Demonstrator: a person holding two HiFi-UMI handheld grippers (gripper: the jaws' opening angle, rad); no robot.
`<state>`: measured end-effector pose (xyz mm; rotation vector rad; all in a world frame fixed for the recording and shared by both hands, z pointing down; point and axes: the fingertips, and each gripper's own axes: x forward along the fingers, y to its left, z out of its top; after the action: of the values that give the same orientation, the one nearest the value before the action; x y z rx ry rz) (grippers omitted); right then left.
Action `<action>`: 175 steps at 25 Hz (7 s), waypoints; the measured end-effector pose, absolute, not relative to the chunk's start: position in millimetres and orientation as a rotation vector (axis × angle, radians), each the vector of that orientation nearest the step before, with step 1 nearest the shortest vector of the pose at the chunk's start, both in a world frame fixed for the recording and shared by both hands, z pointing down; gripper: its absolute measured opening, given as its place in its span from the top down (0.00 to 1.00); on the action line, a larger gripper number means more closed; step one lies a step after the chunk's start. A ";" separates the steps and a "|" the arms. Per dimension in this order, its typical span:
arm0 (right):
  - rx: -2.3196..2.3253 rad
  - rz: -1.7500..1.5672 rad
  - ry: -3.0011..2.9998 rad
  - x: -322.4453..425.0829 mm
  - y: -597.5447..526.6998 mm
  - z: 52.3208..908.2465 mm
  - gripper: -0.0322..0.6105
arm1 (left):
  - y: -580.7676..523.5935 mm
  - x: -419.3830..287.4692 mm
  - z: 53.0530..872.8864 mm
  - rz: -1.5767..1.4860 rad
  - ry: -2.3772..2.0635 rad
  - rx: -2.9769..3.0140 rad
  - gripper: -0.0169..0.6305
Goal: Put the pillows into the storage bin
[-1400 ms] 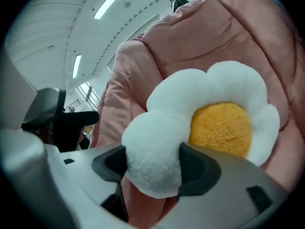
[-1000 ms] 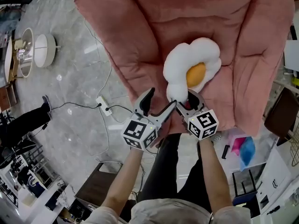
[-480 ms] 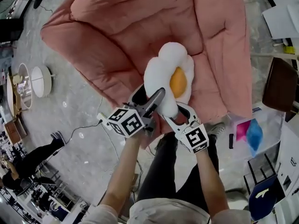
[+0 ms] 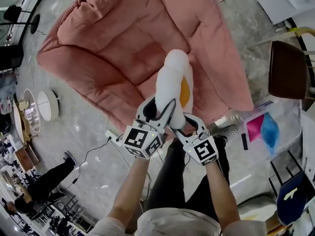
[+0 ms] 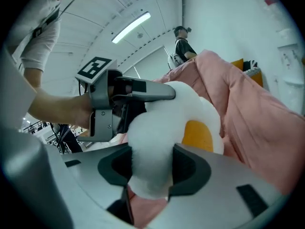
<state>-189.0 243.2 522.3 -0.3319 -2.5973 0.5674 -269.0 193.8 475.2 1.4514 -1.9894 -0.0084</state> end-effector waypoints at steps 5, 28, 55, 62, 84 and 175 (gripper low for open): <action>-0.301 0.463 -2.684 -180.7 201.6 487.3 0.66 | 155.4 -252.1 426.6 0.000 -2.077 1.512 0.68; 0.178 0.312 -2.835 -30.2 39.9 384.7 0.67 | -13.6 -70.2 305.6 0.116 -1.869 1.989 0.69; 0.758 0.354 -2.228 437.4 -39.5 585.6 0.68 | -120.2 402.7 539.8 0.466 -0.869 2.223 0.68; 0.696 0.474 -2.115 456.9 -18.4 651.2 0.69 | -101.0 415.5 597.7 0.640 -0.860 2.125 0.62; 0.680 0.309 -1.843 489.8 -205.1 740.7 0.63 | -119.2 340.4 584.8 0.656 -1.030 2.082 0.62; 1.589 0.725 -2.159 384.1 200.5 324.8 0.79 | 193.7 220.4 293.8 0.342 -1.184 2.290 0.95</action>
<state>384.1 200.5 324.8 1.5892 -2.1588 0.7252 220.4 193.7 293.8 2.2900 -1.1836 0.3415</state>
